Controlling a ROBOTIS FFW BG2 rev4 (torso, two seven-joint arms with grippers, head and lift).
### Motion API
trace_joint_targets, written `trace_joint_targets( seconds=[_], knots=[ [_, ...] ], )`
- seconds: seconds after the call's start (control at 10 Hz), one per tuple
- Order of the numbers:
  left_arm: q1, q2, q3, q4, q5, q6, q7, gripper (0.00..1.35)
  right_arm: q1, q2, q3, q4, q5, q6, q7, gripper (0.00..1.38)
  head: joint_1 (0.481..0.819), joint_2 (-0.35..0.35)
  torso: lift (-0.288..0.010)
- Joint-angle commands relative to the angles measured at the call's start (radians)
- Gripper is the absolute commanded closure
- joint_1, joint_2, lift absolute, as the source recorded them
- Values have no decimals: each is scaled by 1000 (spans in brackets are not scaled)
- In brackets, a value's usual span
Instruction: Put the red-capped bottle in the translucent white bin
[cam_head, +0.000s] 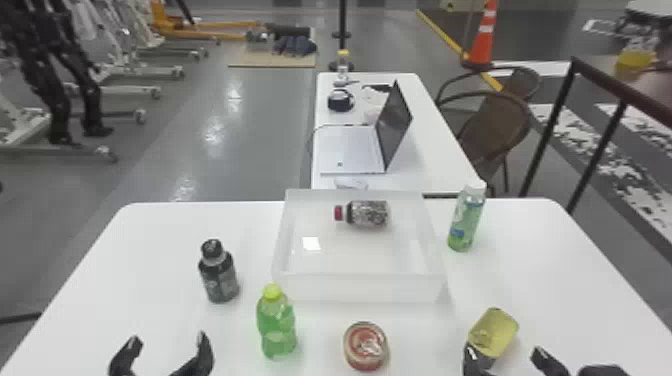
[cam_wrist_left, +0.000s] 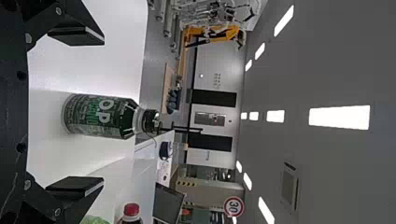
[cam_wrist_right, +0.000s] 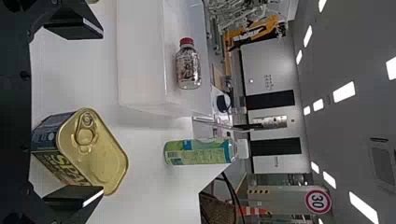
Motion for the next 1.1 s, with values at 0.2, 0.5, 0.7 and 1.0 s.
trace_joint_targets(
  seconds=[0.2,0.5,0.7,1.0],
  knots=[
    [-2,-3,-14,-22,-37,34,0,228,-14,2,2,5,20,18,13,124,549,0,-100],
    [-3,-3,-8,-33,-56,48,-3,228,-23,2,2,10,25,26,25,124,549,0,-100],
    [-3,-3,-2,-36,-66,59,-12,228,-37,-1,2,21,30,27,59,124,549,0,-100],
    [-9,-3,0,-37,-69,62,-12,228,-37,2,0,25,34,9,57,124,549,0,-100]
  ],
)
